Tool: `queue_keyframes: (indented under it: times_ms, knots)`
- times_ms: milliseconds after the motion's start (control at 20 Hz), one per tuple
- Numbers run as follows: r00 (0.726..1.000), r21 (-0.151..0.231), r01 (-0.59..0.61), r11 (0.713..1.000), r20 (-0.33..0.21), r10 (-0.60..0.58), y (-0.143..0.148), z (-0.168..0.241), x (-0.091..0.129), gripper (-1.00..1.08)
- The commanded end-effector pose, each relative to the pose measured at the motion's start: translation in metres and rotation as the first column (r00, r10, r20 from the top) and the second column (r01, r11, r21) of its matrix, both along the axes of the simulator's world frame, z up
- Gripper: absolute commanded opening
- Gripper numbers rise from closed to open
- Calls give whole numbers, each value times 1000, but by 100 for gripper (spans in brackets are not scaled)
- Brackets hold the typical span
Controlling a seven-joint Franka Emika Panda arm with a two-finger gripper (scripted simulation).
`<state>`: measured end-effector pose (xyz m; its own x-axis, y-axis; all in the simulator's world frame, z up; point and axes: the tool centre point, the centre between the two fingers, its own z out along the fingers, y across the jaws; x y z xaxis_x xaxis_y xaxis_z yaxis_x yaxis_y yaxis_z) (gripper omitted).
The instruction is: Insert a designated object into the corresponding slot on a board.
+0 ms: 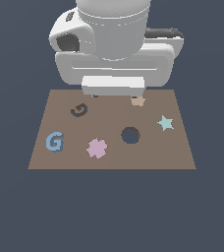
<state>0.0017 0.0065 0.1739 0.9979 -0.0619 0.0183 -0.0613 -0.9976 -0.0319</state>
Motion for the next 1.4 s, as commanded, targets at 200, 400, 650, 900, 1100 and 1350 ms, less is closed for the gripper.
queue_keyframes:
  times_ms: [200,400,650,900,1100,1350]
  knots:
    - [1000,-1,-3,1000,-1,3,-5,-3,1,100]
    - [1000,-4,-11,1000,-2,11,-20,-14,6,100]
    - [1000,-9,-27,1000,-6,27,-52,-36,16,100]
    - [999,-16,-48,999,-10,48,-92,-63,29,100]
    - [998,-22,-66,998,-14,66,-125,-86,42,100]
    - [996,-26,-82,996,-17,82,-156,-106,55,100]
